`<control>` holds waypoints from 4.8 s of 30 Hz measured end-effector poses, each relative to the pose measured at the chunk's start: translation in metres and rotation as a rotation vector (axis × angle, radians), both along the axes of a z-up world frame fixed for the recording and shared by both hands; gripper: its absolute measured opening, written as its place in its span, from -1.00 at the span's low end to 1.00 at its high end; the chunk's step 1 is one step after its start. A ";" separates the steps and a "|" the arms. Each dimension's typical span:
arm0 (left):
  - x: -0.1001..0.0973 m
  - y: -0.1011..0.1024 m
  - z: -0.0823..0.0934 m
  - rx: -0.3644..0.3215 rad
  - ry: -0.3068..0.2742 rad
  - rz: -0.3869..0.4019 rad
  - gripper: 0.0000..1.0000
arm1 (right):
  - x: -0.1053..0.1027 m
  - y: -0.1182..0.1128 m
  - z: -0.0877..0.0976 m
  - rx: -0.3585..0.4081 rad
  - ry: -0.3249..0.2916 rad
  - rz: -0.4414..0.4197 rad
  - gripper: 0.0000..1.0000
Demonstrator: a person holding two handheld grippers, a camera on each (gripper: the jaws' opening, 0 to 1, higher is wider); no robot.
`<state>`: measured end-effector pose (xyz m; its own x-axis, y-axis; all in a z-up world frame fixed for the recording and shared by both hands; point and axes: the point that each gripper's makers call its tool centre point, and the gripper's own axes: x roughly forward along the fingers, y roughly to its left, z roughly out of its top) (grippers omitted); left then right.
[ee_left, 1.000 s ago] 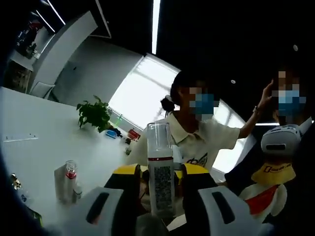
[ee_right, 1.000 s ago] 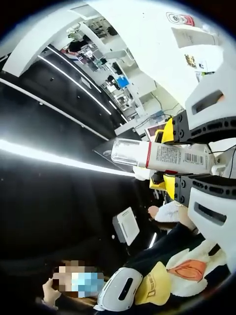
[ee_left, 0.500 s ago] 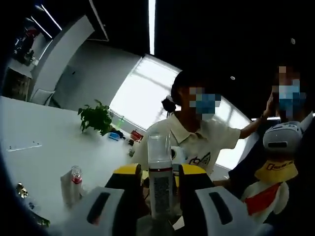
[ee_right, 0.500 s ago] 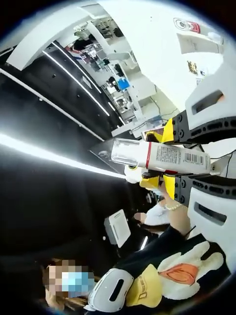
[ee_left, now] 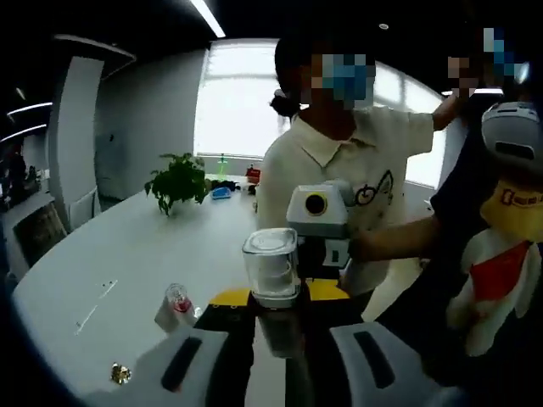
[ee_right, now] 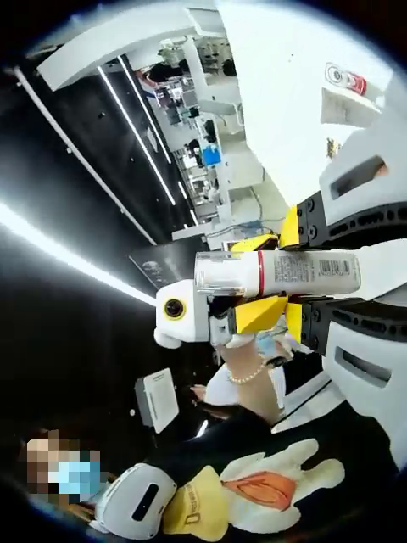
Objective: Arrange the skincare products in the storage area until every visible bottle or jar stands upright without overlapping.
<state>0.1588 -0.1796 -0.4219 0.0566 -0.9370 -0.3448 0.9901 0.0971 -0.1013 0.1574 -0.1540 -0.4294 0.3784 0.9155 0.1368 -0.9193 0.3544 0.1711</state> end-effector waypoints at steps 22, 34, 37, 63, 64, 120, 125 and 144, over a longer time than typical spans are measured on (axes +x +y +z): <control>0.015 -0.024 -0.044 0.047 0.054 -0.003 -0.65 | 0.017 -0.021 -0.048 -0.128 0.040 -0.065 -0.57; 0.029 -0.035 -0.052 -0.002 0.092 0.004 -0.65 | 0.032 -0.039 -0.059 -0.132 0.069 -0.108 -0.55; 0.037 -0.037 -0.056 0.003 0.073 0.016 -0.65 | 0.038 -0.043 -0.065 -0.142 0.081 -0.123 -0.51; 0.117 -0.053 -0.203 0.091 -0.013 0.169 -0.66 | 0.030 -0.085 -0.139 -0.242 0.290 -0.271 -0.37; 0.120 -0.053 -0.209 0.094 -0.013 0.163 -0.66 | 0.030 -0.086 -0.140 -0.242 0.298 -0.277 -0.37; 0.147 -0.064 -0.271 -0.054 -0.068 0.120 -0.67 | 0.043 -0.108 -0.171 -0.190 0.428 -0.356 -0.36; 0.147 -0.064 -0.272 -0.048 -0.054 0.120 -0.67 | 0.043 -0.106 -0.171 -0.188 0.430 -0.352 -0.36; 0.146 -0.066 -0.264 -0.057 -0.072 0.144 -0.65 | 0.041 -0.104 -0.170 -0.186 0.432 -0.344 -0.36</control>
